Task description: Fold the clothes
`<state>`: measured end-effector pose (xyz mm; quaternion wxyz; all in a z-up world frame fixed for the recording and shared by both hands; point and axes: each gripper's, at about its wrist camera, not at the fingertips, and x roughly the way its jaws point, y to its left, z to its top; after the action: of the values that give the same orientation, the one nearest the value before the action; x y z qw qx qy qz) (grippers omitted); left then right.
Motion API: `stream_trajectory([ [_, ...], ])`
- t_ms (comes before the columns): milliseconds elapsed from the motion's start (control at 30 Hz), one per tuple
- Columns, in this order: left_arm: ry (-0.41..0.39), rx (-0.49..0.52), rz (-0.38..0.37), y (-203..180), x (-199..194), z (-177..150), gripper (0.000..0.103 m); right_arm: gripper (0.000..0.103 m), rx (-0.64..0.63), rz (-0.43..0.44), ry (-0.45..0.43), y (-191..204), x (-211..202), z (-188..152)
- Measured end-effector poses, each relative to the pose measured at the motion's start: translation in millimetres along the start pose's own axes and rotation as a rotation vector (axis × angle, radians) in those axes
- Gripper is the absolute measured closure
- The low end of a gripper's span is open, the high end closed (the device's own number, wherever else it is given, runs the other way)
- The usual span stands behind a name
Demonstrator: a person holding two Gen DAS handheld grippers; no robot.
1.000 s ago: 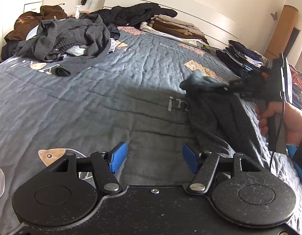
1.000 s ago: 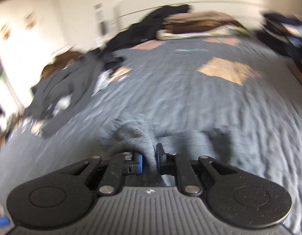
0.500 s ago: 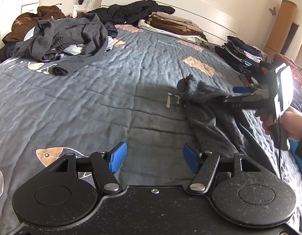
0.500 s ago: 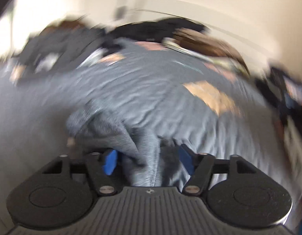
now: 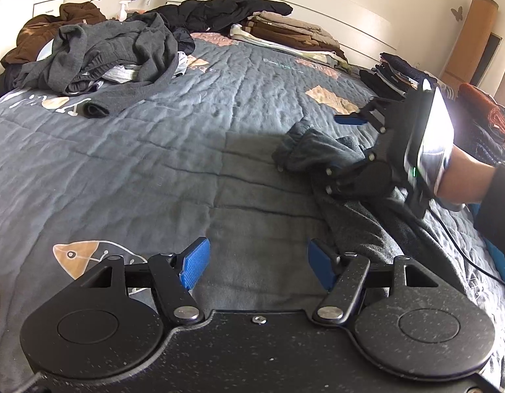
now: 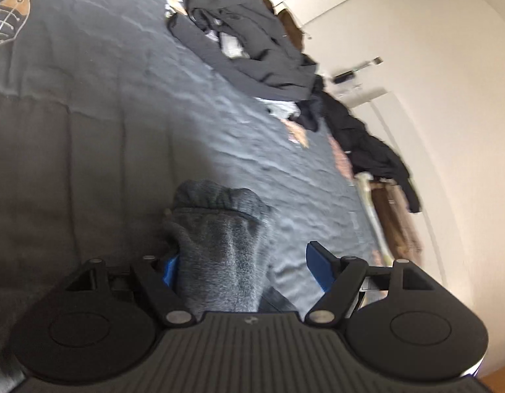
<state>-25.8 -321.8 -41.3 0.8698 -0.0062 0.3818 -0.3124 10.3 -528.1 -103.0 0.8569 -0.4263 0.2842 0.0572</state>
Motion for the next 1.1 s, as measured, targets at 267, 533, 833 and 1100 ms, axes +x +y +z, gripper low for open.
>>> stream_trajectory([
  [267, 0.009, -0.012, -0.004, 1, 1, -2, 0.037, 0.085, 1.036, 0.243, -0.063, -98, 18, -37],
  [533, 0.009, -0.011, -0.01, -1, 0, -2, 0.037, 0.087, 1.508, -0.027, 0.196, -125, 17, -147],
  [833, 0.008, 0.005, -0.007, -5, 0, -3, 0.037, 0.042, 1.472, 0.24, 0.009, -133, -19, -171],
  [1100, 0.021, 0.007, 0.002, -4, 5, -3, 0.037, 0.023, 1.217, 0.227, 0.127, -122, 15, -129],
])
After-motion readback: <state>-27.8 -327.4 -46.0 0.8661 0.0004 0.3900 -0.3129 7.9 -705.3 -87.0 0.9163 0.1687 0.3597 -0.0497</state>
